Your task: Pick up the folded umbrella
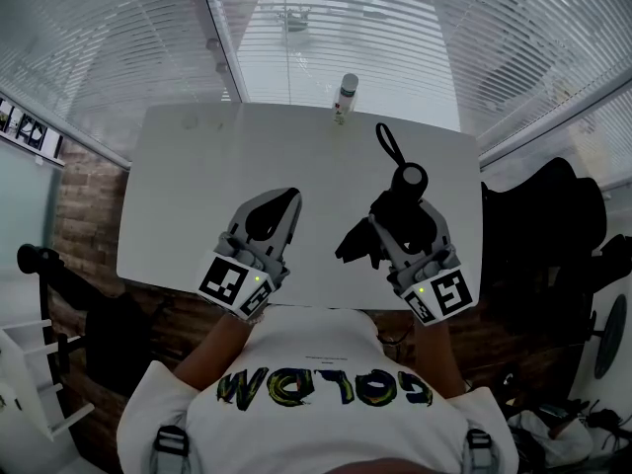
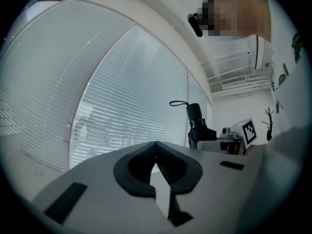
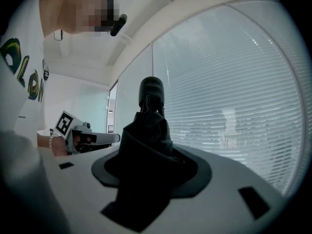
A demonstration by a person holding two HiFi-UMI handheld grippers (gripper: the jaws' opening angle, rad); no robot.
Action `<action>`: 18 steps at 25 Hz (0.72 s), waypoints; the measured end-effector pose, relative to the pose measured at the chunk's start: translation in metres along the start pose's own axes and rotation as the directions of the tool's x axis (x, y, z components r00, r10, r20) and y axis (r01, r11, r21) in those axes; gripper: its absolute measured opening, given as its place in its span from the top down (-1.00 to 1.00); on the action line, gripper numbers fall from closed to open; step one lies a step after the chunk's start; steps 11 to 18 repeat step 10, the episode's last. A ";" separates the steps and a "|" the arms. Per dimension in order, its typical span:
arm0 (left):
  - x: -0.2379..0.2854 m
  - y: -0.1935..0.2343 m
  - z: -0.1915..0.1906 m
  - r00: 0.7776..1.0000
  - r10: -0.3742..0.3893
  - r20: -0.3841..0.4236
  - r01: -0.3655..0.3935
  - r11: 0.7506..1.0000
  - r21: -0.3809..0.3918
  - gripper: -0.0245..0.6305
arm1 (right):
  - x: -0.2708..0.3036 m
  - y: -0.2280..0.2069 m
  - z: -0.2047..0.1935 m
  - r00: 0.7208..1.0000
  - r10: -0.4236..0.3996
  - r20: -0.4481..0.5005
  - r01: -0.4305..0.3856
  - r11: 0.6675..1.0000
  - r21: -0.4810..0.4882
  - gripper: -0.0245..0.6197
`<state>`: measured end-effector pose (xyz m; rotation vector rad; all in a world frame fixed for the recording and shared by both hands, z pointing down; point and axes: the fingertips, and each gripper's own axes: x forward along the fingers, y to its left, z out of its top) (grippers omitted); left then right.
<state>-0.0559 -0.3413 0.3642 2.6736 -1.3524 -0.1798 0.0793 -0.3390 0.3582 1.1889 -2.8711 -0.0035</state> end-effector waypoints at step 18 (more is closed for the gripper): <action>0.005 -0.001 -0.001 1.000 -0.001 -0.003 0.001 1.000 -0.006 0.89 | 0.001 -0.006 0.002 1.000 -0.004 -0.003 0.004 1.000 -0.006 0.23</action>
